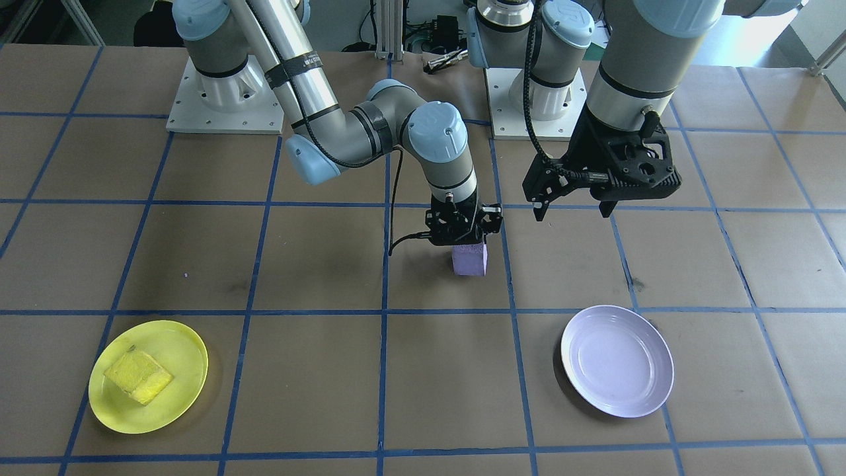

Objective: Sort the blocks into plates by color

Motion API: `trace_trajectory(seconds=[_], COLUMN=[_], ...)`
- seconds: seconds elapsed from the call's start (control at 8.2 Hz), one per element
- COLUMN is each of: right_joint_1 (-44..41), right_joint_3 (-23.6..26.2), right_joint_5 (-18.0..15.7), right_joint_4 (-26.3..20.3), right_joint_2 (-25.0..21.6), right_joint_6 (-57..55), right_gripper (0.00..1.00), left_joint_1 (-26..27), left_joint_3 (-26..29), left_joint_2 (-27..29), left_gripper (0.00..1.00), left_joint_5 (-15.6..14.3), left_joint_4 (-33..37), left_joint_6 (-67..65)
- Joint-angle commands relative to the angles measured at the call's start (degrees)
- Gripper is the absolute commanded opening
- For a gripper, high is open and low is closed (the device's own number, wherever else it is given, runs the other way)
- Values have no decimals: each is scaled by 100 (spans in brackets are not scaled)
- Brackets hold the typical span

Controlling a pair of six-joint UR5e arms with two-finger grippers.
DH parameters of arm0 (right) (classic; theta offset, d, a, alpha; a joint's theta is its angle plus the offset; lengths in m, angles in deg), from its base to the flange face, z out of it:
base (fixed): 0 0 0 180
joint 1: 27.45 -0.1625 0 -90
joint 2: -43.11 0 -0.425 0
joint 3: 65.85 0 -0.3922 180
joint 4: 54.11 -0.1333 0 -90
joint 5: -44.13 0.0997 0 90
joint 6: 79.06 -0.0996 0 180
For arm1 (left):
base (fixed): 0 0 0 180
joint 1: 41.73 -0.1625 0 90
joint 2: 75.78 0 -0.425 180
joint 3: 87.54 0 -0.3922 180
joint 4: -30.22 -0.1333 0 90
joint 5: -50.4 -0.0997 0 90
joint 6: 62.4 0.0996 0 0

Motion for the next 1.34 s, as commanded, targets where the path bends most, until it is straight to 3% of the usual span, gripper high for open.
trace_trajectory(seconds=[0.0, 0.12, 0.24, 0.49, 0.73, 0.85, 0.98, 1.22], right_joint_1=[202, 421, 728, 1544, 2396, 2818, 3171, 3350], right_joint_3=[35, 44, 53, 44, 35, 35, -60, -543], right_joint_5=[-212, -291, -596, -696, -1413, -1452, -1374, -1294], right_joint_4=[-148, -733, -1600, -3088, -4615, -5024, -5132, -5623], right_joint_2=[-435, -751, -1076, -1901, -2841, -3342, -3643, -3690], right_joint_6=[221, 387, 971, 1232, 2639, 3100, 3243, 3262], right_gripper=[100, 100, 100, 100, 100, 100, 100, 100], left_joint_1=[-1, 8, 8, 113, 149, 149, 158, 184], left_joint_3=[11, 11, -33, -199, -646, -787, -954, -1079], left_joint_2=[-18, -35, -131, -36, 43, 105, 201, 490], left_gripper=[100, 100, 100, 100, 100, 100, 100, 100], left_joint_5=[-6, -15, 28, 116, 563, 608, 609, 652], left_joint_4=[-1, 8, 104, 166, 166, 184, 175, 175], left_joint_6=[1, 1, 1, -68, -86, 9, 1, -51])
